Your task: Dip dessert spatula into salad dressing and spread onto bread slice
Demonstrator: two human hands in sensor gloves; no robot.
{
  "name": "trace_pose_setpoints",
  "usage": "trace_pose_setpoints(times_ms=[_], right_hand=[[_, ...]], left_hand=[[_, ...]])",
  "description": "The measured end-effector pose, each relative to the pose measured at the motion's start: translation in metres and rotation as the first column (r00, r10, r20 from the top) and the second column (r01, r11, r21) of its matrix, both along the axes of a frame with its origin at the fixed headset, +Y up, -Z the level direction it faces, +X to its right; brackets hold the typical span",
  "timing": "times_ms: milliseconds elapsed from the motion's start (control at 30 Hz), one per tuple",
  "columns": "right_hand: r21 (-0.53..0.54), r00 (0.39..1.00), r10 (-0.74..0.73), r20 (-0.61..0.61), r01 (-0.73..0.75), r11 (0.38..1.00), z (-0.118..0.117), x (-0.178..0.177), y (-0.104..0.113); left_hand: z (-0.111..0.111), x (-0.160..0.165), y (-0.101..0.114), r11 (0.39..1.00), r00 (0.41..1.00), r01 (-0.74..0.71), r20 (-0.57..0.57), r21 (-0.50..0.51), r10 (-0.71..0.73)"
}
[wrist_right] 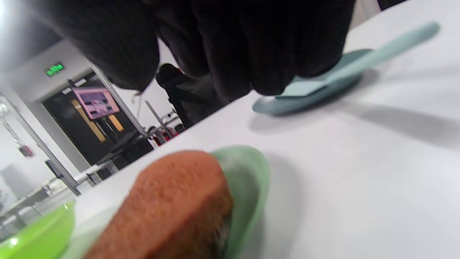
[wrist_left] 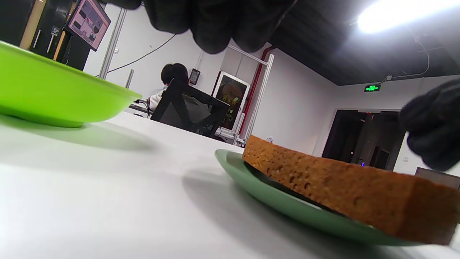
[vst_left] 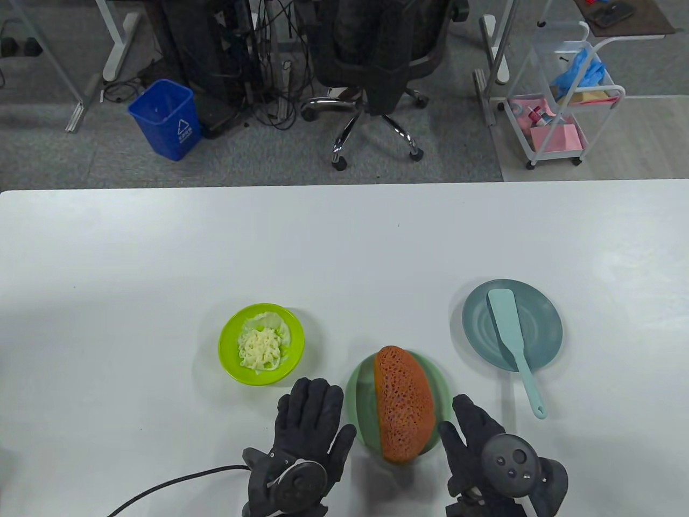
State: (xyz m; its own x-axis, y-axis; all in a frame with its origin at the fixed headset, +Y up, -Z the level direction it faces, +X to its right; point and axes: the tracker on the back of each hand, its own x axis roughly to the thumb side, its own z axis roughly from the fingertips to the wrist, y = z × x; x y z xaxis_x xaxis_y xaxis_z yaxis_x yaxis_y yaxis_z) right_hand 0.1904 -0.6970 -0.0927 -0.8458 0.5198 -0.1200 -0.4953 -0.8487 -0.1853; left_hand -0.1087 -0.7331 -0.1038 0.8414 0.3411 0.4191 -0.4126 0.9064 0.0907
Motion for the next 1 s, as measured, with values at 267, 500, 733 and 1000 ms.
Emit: trace_pose_setpoints(times_ms=[267,500,733,1000], right_hand=[[0.120,0.997,0.050,0.055,-0.056,0.991,-0.011,0.029,0.028],[0.060,0.989,0.084,0.121,-0.092,0.994,-0.031,0.085,0.018],[-0.035,0.986,0.058,0.159,-0.053,0.998,-0.046,0.133,-0.004],[-0.219,0.994,0.086,0.063,-0.070,0.973,-0.061,0.161,-0.043]], left_hand=[[-0.008,-0.010,-0.010,0.998,0.999,0.008,-0.046,-0.065,-0.011],[-0.010,-0.013,-0.012,0.997,0.998,0.000,-0.065,-0.074,-0.005],[-0.010,-0.014,-0.012,0.997,0.997,0.010,-0.074,-0.078,-0.015],[-0.010,-0.015,-0.012,0.997,0.997,0.011,-0.080,-0.075,-0.016]])
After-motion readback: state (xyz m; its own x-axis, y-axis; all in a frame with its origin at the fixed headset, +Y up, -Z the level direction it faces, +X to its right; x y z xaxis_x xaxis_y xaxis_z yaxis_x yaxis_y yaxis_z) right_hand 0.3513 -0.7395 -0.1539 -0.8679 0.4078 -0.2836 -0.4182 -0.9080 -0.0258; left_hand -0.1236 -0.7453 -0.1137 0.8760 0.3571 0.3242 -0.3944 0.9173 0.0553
